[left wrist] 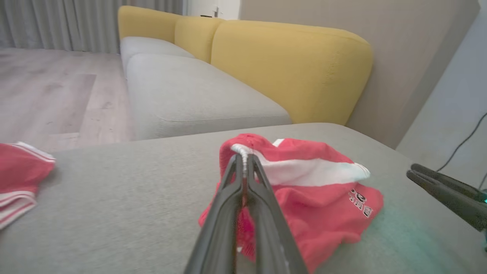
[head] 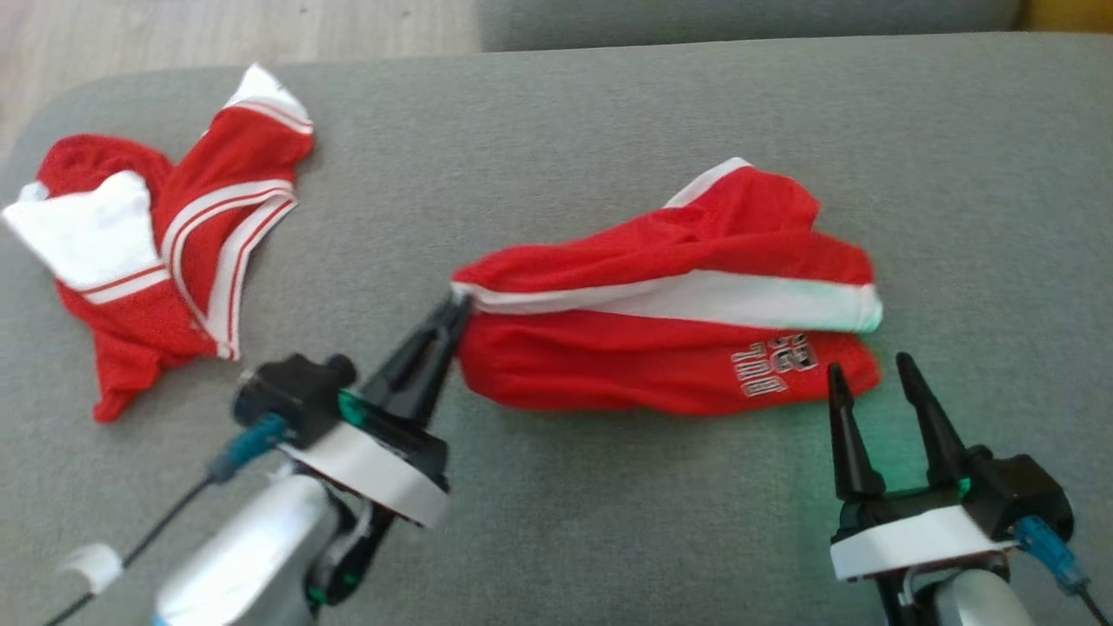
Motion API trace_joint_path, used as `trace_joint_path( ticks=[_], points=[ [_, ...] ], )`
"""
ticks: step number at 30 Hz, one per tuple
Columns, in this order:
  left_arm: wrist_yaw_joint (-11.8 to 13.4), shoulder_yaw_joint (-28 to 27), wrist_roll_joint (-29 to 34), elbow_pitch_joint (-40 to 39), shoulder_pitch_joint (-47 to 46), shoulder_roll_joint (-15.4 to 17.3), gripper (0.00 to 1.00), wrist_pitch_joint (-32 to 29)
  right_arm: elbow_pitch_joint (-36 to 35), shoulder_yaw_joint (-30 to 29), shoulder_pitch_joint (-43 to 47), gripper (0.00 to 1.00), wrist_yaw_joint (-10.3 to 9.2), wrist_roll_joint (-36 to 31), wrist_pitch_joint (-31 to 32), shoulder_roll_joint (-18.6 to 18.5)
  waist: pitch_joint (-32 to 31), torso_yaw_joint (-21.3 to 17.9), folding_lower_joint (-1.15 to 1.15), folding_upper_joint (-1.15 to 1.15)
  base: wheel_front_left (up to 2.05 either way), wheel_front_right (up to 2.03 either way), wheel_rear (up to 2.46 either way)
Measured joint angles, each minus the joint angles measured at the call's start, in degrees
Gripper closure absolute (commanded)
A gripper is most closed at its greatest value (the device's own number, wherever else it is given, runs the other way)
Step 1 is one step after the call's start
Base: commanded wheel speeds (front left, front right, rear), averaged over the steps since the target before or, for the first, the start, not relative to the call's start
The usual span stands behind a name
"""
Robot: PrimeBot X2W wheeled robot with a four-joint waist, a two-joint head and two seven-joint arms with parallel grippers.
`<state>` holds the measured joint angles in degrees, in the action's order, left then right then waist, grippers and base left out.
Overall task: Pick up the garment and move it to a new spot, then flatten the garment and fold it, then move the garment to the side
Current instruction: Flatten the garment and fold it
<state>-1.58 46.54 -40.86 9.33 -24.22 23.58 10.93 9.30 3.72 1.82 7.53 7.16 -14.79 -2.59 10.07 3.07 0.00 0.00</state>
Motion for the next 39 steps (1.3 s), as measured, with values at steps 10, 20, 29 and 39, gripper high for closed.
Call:
trace_joint_path(
  ticks=[10, 20, 29, 39],
  points=[
    [0.6, -2.7, -0.1, -0.3, -0.1, 3.0, 1.00, 0.8, 4.8, 0.1, -2.6, 0.00, 0.00, -0.5, 0.0, 0.0, 2.1, 2.7, 0.00, 0.00, 0.00, 0.00, 0.00],
    [0.6, -2.8, 0.0, 1.2, -2.5, 2.8, 1.00, 1.3, 12.9, -0.7, -9.7, 0.00, 0.00, 3.8, 0.0, 0.0, 4.4, 4.2, -0.01, 0.00, 0.00, 0.00, 0.00],
    [0.1, -2.8, 0.0, 2.5, -3.2, 2.6, 1.00, 1.4, 14.4, 2.5, -12.0, 1.00, 0.00, 6.9, 0.0, -0.1, 4.8, 4.4, -0.01, 0.00, 0.00, 0.00, 0.00],
    [-0.6, -4.0, 1.7, 0.9, -6.0, 2.9, 1.00, 2.3, 1.3, -2.9, -13.9, 1.00, 0.00, 8.1, 0.0, -0.1, 5.1, 2.2, 0.00, 0.00, 0.00, 0.00, 0.00]
  ],
)
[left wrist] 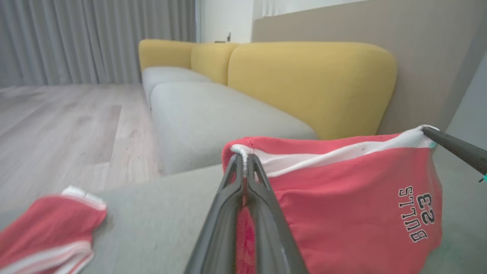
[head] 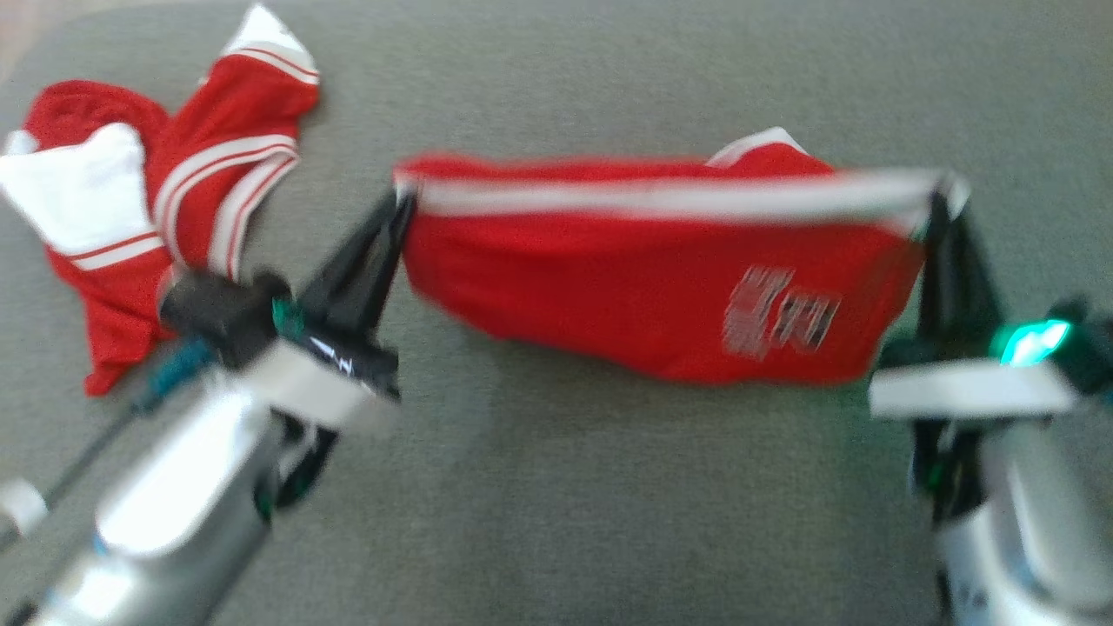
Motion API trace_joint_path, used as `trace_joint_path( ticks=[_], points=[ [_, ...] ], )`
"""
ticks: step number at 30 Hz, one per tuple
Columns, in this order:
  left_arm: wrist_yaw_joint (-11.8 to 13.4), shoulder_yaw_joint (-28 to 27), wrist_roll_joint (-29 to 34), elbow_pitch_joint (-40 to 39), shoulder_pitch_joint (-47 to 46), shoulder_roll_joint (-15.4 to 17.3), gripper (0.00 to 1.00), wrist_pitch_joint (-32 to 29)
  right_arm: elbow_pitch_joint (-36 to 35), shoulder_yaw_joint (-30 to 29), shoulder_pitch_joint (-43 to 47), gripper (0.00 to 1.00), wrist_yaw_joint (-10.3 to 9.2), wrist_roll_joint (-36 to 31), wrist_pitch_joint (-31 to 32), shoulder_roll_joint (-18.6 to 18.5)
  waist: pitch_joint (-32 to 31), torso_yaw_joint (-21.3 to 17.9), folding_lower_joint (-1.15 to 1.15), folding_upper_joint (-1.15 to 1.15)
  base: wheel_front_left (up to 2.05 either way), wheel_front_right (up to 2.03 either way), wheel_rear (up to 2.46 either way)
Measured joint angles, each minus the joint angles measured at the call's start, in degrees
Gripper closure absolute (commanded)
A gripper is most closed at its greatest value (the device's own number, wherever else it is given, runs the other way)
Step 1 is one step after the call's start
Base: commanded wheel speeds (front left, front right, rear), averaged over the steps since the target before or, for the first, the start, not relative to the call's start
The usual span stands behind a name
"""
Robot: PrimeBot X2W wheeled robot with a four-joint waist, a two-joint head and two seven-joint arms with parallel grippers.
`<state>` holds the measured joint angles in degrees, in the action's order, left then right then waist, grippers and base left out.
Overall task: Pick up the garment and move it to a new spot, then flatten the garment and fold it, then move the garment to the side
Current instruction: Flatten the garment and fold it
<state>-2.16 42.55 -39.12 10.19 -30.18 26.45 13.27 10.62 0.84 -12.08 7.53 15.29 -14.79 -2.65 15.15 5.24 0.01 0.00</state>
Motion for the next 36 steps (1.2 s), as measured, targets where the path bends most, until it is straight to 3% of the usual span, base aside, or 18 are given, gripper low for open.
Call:
trace_joint_path(
  ticks=[4, 7, 13, 18, 24, 31, 36],
  points=[
    [-1.6, -0.8, 2.2, -0.9, -9.7, 0.2, 1.00, -0.1, -2.2, -1.2, -10.8, 1.00, 0.00, 0.7, 0.0, -2.0, 1.9, -2.0, 0.00, 0.00, 0.00, 0.00, 0.00],
    [-3.0, -2.2, 3.0, 0.6, -20.3, -0.7, 1.00, -0.2, -0.9, -1.5, -23.6, 1.00, 0.00, 1.0, 0.0, -7.1, 4.3, -3.3, -0.01, 0.00, 0.00, 0.00, 0.00],
    [-4.4, -4.1, 6.2, 8.4, -40.6, -7.4, 1.00, 0.7, 4.2, -1.7, -47.1, 1.00, 0.00, 2.9, -0.1, -16.0, 10.0, -4.9, -0.03, 0.00, 0.00, 0.00, 0.00],
    [-4.5, -8.1, 8.0, 10.1, -47.6, -11.8, 1.00, 1.5, 3.2, -1.9, -53.3, 1.00, 0.00, 2.9, -0.2, -19.6, 13.0, -5.3, -0.03, 0.00, 0.00, 0.00, 0.00],
    [-5.0, -7.5, 8.7, 8.6, -35.7, -11.8, 1.00, 1.5, 1.7, 0.7, -41.6, 1.00, 0.00, 6.6, -0.2, -21.2, 12.3, -4.9, 0.00, 0.00, 0.00, 0.00, 0.00],
    [-5.4, -7.7, 12.6, 1.5, -9.8, -11.4, 1.00, 1.5, -3.4, 0.0, -12.1, 1.00, 0.00, 12.0, 0.6, -20.4, 9.7, -4.2, 0.00, 0.00, 0.00, 0.00, 0.00],
    [-5.4, -8.3, 17.9, -1.2, 9.1, -11.0, 1.00, 1.5, -12.3, -1.9, 7.5, 1.00, 0.00, 14.8, 2.9, -18.7, 6.8, -4.6, 0.01, 0.00, 0.00, 0.00, 0.00]
  ],
)
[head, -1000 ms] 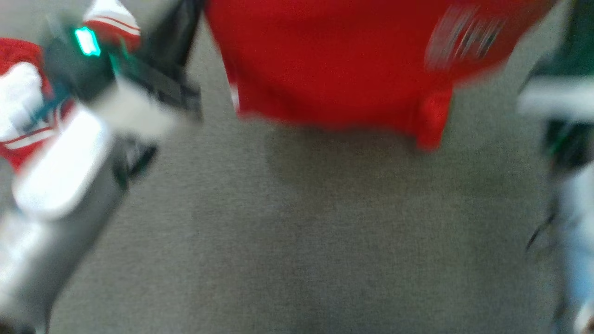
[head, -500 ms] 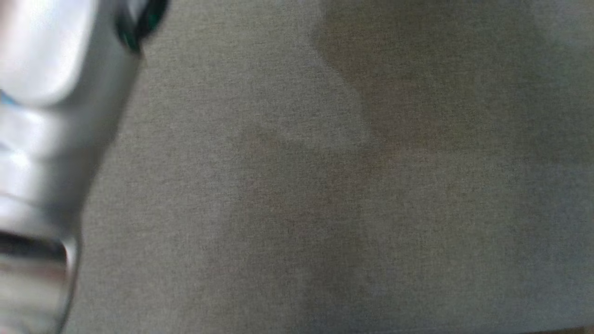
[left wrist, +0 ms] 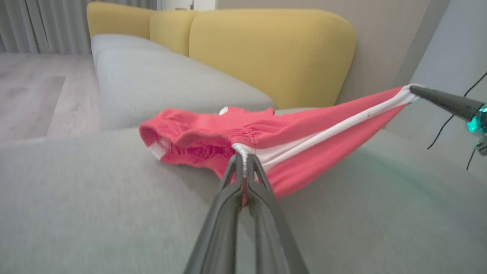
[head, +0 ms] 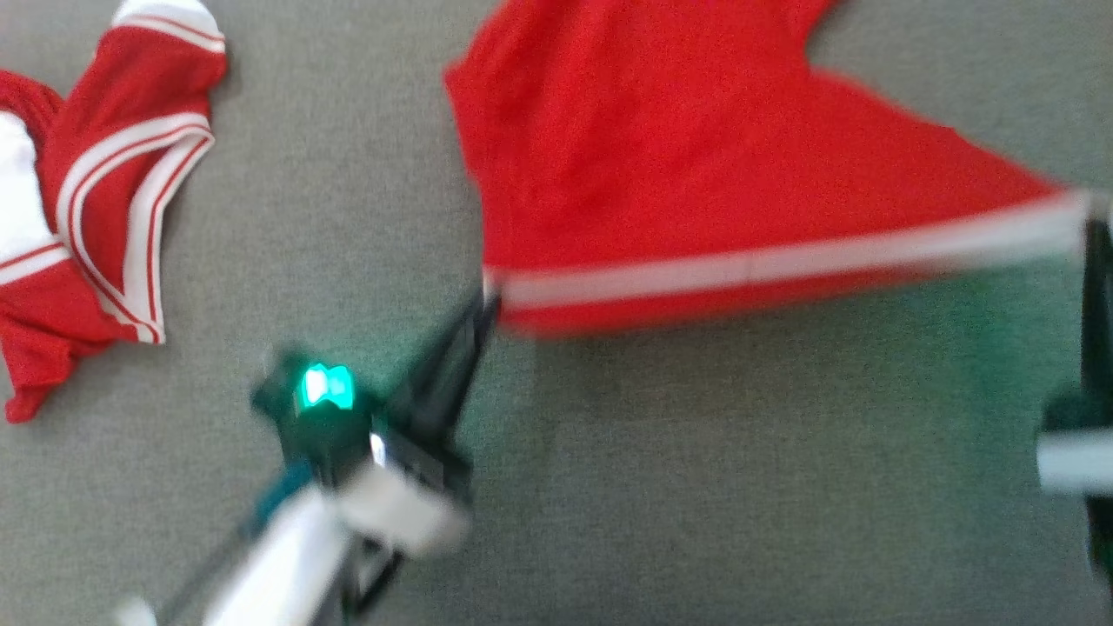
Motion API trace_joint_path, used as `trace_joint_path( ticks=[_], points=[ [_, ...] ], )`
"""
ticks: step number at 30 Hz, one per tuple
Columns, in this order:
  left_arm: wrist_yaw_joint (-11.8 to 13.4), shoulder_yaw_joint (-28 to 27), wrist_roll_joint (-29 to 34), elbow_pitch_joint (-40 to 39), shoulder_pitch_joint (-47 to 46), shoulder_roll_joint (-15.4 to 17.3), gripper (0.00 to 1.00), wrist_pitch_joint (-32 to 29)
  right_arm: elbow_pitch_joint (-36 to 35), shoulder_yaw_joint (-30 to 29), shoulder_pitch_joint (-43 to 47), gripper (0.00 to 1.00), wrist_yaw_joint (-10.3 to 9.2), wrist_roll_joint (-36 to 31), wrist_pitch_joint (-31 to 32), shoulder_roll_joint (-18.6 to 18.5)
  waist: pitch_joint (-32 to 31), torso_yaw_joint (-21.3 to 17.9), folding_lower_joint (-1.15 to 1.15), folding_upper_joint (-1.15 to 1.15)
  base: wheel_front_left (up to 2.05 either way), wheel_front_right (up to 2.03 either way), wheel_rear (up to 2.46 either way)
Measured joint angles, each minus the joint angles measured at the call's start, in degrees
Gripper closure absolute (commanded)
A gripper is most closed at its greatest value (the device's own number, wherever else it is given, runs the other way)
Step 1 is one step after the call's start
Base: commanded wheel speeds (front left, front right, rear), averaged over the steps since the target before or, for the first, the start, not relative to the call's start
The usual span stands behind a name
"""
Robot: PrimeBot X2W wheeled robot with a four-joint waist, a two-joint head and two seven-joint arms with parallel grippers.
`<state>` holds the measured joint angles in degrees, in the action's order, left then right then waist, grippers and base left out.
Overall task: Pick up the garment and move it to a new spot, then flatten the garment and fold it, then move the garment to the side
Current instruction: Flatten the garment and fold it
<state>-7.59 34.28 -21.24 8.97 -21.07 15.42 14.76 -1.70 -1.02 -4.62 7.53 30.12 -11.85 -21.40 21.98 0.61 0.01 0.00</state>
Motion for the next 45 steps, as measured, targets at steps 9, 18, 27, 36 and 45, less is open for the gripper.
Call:
trace_joint_path(
  ticks=[9, 18, 27, 36, 45],
  points=[
    [0.0, 0.8, 4.2, -2.1, 17.3, 1.8, 1.00, 0.0, -18.2, -5.8, 25.8, 1.00, 0.00, 5.9, 6.7, -0.8, -4.9, -1.2, 0.00, 0.00, 0.00, 0.00, 0.00],
    [0.0, 1.9, 0.0, -5.5, 16.3, -0.5, 1.00, 0.0, -19.1, -11.6, 22.7, 1.00, 0.00, 4.1, 11.1, 0.5, -6.7, 0.7, 0.00, 0.00, 0.00, 0.00, 0.00],
    [0.0, 4.5, -8.0, -0.4, 2.6, -4.7, 1.00, -0.1, -10.3, -10.0, 3.3, 1.00, 0.00, -0.5, 18.2, -1.3, -4.5, 4.6, -0.02, 0.00, 0.00, 0.00, 0.00],
    [0.0, 4.2, -14.6, 8.0, -7.4, -8.0, 1.00, -1.6, 1.2, -0.8, -15.5, 1.00, 0.00, 0.5, 24.6, -8.5, 0.5, 8.2, -0.03, 0.00, 0.00, 0.00, 0.00],
    [0.5, 4.1, -16.6, 16.7, -14.8, -11.3, 0.84, -1.6, 14.4, 10.9, -28.9, 1.00, 0.00, 2.1, 26.0, -13.7, 4.7, 11.5, -0.02, 0.00, 0.00, 0.00, 0.00]
  ],
)
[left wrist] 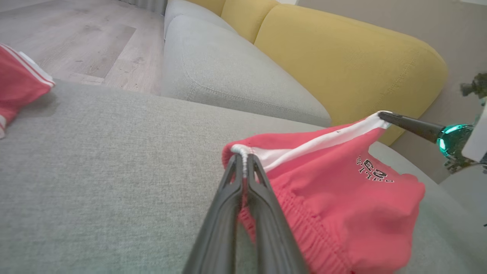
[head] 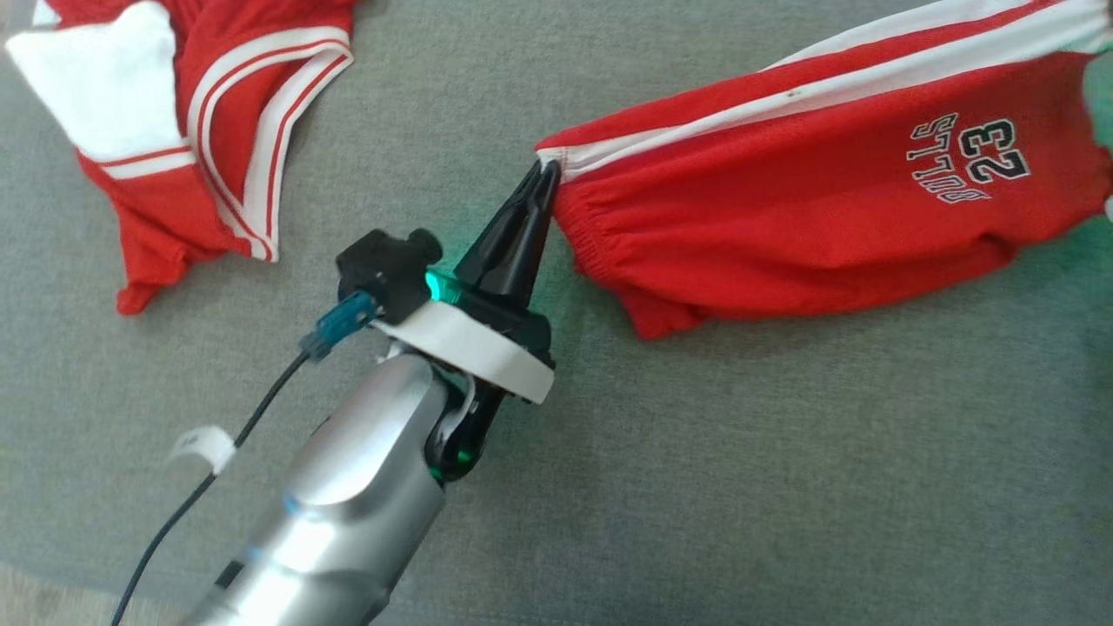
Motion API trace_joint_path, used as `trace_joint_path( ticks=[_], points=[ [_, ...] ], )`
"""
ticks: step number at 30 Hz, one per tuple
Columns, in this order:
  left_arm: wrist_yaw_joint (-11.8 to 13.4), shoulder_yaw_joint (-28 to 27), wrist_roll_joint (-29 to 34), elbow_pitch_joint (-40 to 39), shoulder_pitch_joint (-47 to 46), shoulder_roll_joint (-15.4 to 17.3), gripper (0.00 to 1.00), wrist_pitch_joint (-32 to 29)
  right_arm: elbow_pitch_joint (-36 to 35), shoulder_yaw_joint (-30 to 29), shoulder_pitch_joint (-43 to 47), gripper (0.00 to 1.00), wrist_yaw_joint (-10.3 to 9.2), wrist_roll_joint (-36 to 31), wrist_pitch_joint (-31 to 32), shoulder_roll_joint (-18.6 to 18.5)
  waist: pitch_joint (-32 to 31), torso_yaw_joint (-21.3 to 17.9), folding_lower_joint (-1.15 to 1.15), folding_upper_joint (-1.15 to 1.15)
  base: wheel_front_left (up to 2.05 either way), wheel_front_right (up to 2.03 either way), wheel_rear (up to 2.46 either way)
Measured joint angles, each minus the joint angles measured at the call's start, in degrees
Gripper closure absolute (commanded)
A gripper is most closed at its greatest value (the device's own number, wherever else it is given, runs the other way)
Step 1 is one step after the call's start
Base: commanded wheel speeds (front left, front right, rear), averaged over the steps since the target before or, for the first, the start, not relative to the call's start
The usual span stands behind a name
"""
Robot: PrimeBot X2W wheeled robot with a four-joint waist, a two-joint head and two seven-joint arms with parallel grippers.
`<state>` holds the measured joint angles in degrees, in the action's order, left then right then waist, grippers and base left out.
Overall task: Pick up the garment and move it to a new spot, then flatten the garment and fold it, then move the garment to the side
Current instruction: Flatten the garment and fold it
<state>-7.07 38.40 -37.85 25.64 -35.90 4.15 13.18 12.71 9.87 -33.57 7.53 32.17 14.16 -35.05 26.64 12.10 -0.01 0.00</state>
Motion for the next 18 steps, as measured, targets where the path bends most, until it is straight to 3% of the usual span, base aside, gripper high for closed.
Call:
trace_joint_path(
  ticks=[3, 4, 5, 6, 7, 12, 15, 18],
  points=[
    [0.0, 1.1, -1.1, 2.2, -1.7, -0.6, 0.68, 0.0, 4.2, 3.8, -3.1, 1.00, 0.00, 1.1, -1.2, -0.3, 0.8, 0.7, 0.00, 0.00, 0.00, 0.00, 0.00],
    [0.0, 1.4, -1.3, 2.9, -2.2, -0.8, 0.59, 0.0, 5.4, 5.1, -4.1, 0.92, 0.00, 1.5, -1.8, -0.3, 1.0, 0.8, 0.00, 0.00, 0.00, 0.00, 0.00],
    [-0.1, 1.9, -1.8, 3.7, -2.8, -0.9, 0.48, 0.0, 6.4, 6.5, -5.0, 0.46, 0.00, 2.0, -2.4, -0.3, 1.1, 0.9, 0.00, 0.00, 0.00, 0.00, 0.00],
    [-0.1, 2.4, -2.1, 4.3, -3.2, -1.0, 0.08, 0.0, 7.4, 7.7, -5.9, 0.00, 0.00, 2.6, -3.3, -0.3, 1.1, 0.9, 0.00, 0.00, 0.00, 0.00, 0.00],
    [-0.1, 2.5, -2.3, 5.0, -3.6, -1.2, 0.00, 0.0, 8.3, 8.5, -6.4, 0.00, 0.00, 2.9, -4.2, -0.3, 1.1, 0.9, 0.00, 0.00, 0.00, 0.00, 0.00],
    [0.2, 2.3, -2.3, 7.5, -3.8, -1.3, 0.00, 0.6, 9.9, 12.0, -6.8, 0.00, 0.00, 8.2, -6.6, -0.6, -0.1, 0.7, 0.01, 0.00, 0.00, 0.00, 0.00],
    [3.3, 0.8, 0.3, 6.8, -2.9, -1.4, 0.00, 1.1, 9.2, 12.7, -5.2, 0.00, 0.00, 11.1, -6.6, -2.5, -1.3, 0.5, 0.01, 0.00, 0.00, 0.00, 0.00],
    [8.0, -4.0, 6.4, 0.8, 0.5, -1.2, 0.00, 1.3, 9.2, 11.8, -2.2, 0.00, 0.00, 11.6, -7.4, -4.9, -2.4, 0.2, 0.02, 0.00, 0.00, 0.00, 0.00]
  ],
)
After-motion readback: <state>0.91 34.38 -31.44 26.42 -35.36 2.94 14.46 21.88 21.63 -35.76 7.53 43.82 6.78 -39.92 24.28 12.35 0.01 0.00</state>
